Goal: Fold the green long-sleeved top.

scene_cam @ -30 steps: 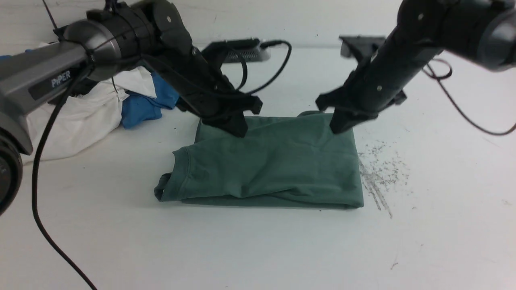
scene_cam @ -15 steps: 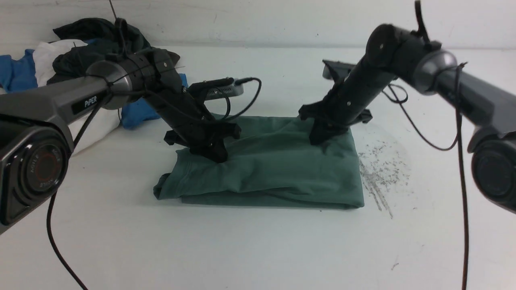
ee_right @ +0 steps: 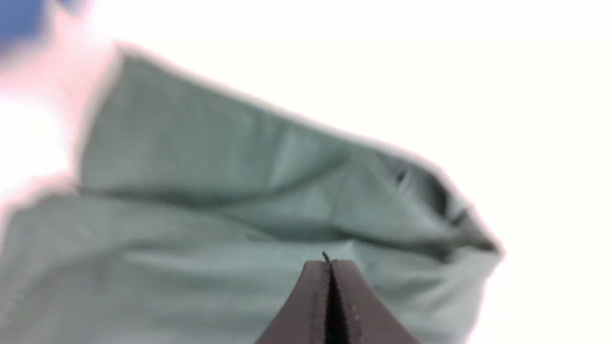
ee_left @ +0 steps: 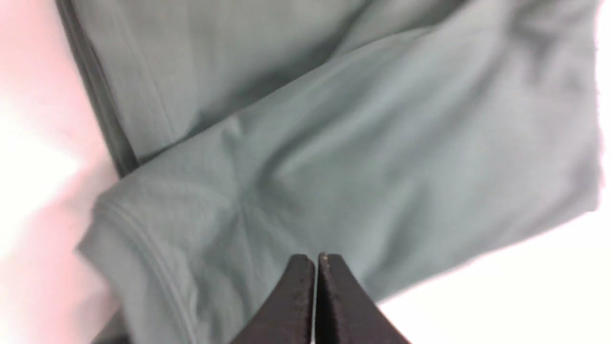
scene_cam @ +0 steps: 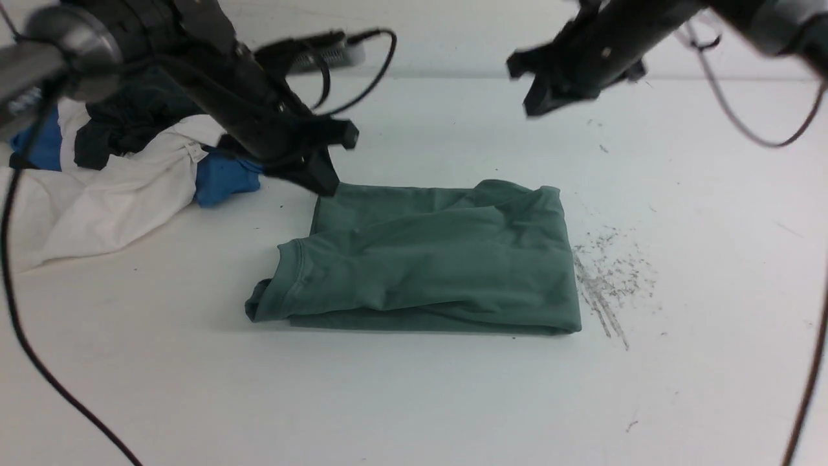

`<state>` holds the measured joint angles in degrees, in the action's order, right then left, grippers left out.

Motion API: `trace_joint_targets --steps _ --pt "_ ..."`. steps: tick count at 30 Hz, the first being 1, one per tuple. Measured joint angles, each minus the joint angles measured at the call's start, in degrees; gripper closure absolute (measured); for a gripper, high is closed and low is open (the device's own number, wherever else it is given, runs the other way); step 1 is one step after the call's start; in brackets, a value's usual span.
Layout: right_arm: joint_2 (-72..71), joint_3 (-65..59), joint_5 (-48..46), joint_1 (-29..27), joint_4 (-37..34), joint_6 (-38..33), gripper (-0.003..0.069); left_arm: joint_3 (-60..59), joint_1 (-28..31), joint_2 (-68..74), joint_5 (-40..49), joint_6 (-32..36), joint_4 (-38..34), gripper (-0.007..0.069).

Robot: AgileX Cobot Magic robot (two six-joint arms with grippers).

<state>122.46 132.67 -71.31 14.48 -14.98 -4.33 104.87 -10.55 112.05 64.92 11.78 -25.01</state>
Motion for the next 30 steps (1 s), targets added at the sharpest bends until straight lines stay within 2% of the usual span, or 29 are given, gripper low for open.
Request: trace_joint_targets --steps 7,11,12,14,15,17,18,22,24,26,30 --pt "-19.99 -4.98 -0.87 -0.06 5.87 2.31 0.0673 -4.95 0.11 -16.69 1.69 0.0 6.79 0.0628" --pt "-36.78 -17.1 0.24 -0.06 8.1 2.59 0.0673 -14.02 0.11 -30.75 0.3 0.0 7.8 0.0628" --pt "-36.78 -17.87 0.24 -0.06 8.19 2.59 0.0673 -14.57 0.11 -31.36 0.17 0.0 7.8 0.0628" --pt "-47.39 -29.32 7.92 -0.06 8.62 2.66 0.0673 -22.94 0.11 -39.71 -2.75 0.0 7.59 0.0628" --pt "-48.19 -30.3 8.64 -0.06 8.62 2.66 0.0673 -22.94 0.11 -39.71 -2.75 0.0 7.59 0.0628" --pt "-58.82 -45.65 19.24 -0.06 8.73 2.47 0.0673 -32.32 0.11 -48.42 -7.19 0.0 7.3 0.0628" --pt "-59.65 -45.65 20.15 -0.06 8.73 2.47 0.0673 -32.99 0.11 -49.05 -7.56 0.0 7.26 0.0628" --pt "-80.96 -74.67 43.18 -0.06 8.53 2.6 0.0673 -48.47 0.11 -64.28 -15.97 0.0 5.82 0.0628" --pt "-85.61 -79.18 47.22 -0.06 8.37 2.65 0.0673 -51.4 0.11 -67.23 -17.26 0.0 5.54 0.0628" --pt "-98.18 -93.63 61.82 -0.06 7.86 2.67 0.0673 -58.92 0.11 -75.13 -19.66 -0.26 4.99 0.0628" --pt "-112.71 -107.72 74.09 -0.06 7.43 2.67 0.0673 -67.59 0.11 -84.35 -22.42 -1.91 2.96 0.0628"
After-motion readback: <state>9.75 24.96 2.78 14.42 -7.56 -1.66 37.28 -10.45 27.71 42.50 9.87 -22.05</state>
